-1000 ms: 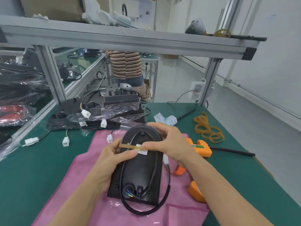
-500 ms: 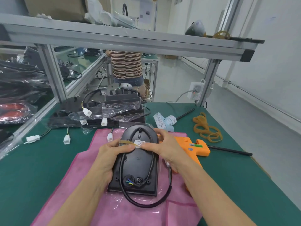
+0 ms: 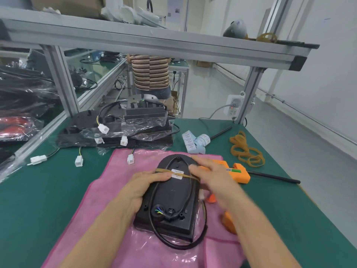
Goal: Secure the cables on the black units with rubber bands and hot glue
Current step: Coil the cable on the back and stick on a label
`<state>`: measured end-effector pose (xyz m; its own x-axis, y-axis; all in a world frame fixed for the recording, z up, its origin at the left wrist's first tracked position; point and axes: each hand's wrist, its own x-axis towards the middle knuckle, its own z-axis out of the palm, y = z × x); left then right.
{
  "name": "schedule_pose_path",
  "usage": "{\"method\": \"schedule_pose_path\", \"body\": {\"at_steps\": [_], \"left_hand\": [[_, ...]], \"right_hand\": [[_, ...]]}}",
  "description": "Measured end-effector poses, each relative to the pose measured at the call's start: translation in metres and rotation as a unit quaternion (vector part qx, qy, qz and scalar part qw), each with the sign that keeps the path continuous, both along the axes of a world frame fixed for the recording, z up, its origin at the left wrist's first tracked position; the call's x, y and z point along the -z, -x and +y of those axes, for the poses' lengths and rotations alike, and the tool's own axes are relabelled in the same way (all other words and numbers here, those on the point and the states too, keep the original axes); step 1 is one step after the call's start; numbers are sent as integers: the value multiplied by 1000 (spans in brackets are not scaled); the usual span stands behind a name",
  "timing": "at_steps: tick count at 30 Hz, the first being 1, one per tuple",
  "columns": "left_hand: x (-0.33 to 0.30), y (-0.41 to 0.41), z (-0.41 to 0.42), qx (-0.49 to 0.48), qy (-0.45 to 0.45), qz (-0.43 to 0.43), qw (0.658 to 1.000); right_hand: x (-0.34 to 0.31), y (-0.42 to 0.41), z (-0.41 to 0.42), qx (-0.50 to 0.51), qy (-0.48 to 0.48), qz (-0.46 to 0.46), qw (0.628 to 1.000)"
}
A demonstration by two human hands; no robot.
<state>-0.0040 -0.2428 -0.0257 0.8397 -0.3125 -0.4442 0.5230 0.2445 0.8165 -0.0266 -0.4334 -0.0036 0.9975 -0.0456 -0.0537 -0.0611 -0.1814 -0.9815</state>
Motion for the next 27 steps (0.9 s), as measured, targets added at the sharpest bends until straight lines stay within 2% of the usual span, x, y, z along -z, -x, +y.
{"method": "schedule_pose_path", "body": {"at_steps": [1, 2, 4, 6, 9, 12, 14, 16, 18, 20, 24, 27], "left_hand": [[0, 0, 1, -6, -1, 4, 1000], [0, -1, 4, -20, -2, 6, 1000], [0, -8, 15, -62, -5, -1, 998], [-1, -13, 28, -79, -7, -6, 997], [-2, -15, 34, -80, -40, -14, 996], [-2, -11, 33, -59, -55, -12, 997], [-3, -7, 38, -26, -61, -36, 997], [-1, -2, 44, 7, -83, -73, 994], [0, 2, 48, 19, -99, -92, 991], [1, 4, 48, 15, -94, -101, 990], [1, 8, 46, 6, -52, -110, 993], [5, 14, 46, -3, -32, -120, 992]], "right_hand": [[-6, -2, -9, -6, -36, 48, 998], [-8, -4, -18, 0, 22, 54, 998], [-7, -3, -32, 31, 200, 11, 979], [-11, 8, -26, 18, 206, -23, 978], [-10, 33, -6, -102, 210, -10, 972], [-7, 60, 15, -245, 319, 46, 914], [1, 74, 23, -248, 369, 29, 895], [8, 81, 27, -203, 344, 11, 917], [11, 84, 27, -140, 252, 37, 957], [12, 86, 25, -81, 199, 12, 977], [8, 80, 32, 37, 161, -94, 982], [2, 67, 39, 42, 155, -122, 979]]}}
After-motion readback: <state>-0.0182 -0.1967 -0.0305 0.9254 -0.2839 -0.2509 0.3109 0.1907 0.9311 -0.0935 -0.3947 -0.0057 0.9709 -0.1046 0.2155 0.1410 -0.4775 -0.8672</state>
